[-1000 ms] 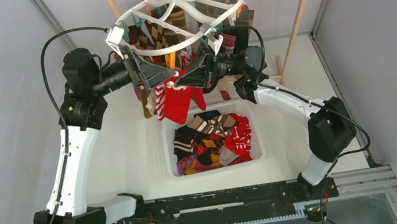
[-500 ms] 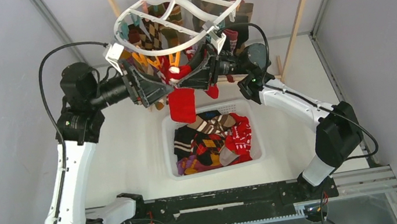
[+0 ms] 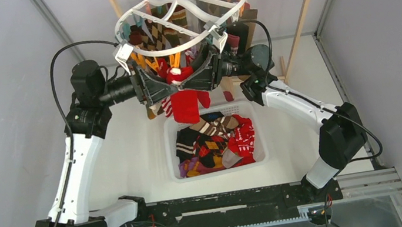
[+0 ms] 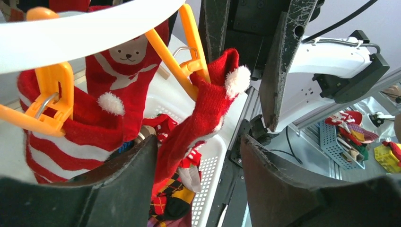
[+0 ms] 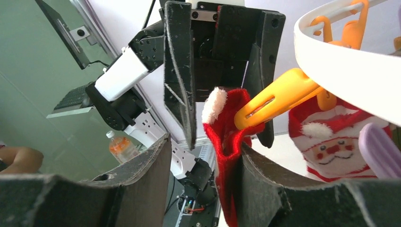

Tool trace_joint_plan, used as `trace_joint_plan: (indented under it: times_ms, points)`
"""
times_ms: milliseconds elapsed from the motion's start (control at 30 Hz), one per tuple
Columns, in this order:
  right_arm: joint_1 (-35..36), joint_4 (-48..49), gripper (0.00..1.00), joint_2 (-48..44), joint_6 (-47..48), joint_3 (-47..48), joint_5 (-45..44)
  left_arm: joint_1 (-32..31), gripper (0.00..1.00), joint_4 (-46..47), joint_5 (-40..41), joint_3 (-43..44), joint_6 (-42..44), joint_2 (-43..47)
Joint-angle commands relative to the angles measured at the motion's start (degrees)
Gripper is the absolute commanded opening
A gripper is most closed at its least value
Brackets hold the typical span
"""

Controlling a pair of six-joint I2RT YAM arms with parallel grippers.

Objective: Clip the socks to the hanger
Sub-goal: Clamp the sock onto the hanger.

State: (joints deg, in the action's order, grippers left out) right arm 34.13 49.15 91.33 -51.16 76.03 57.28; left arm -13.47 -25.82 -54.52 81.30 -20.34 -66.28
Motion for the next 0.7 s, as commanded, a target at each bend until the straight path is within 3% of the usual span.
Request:
trace_joint_plan:
  times_ms: [0, 100, 200, 300, 433, 667]
  points:
    - [0.45, 4.36, 0.55, 0.48, -4.15, 0.66, -0.94, 0.28, 0.58, 4.11, -2.13, -0.82, 1.52, -0.04]
    - [0.41, 3.29, 0.55, 0.28, -3.9, 0.72, -0.88, 0.29, 0.22, 4.29, -0.37, -0.88, 1.0, -0.2]
    - [0.17, -0.65, 0.59, -0.52, -1.58, 0.7, -0.81, 0.38, 0.02, 4.3, 2.04, -1.48, 0.21, 0.43]
    - [-0.14, -8.55, 0.72, -2.48, 3.9, 0.78, -1.53, 0.65, 0.0, 3.9, 3.42, -1.77, -0.26, 1.65]
    - [-1.24, -23.21, 0.99, -5.62, 11.47, 0.25, -3.95, 1.36, 0.0, 1.91, 3.86, -1.12, -0.1, 2.76]
    - [-5.08, -34.32, 1.0, -13.51, 17.02, -6.64, -6.49, 2.03, 0.0, -0.51, 6.17, -0.17, 0.99, 3.61]
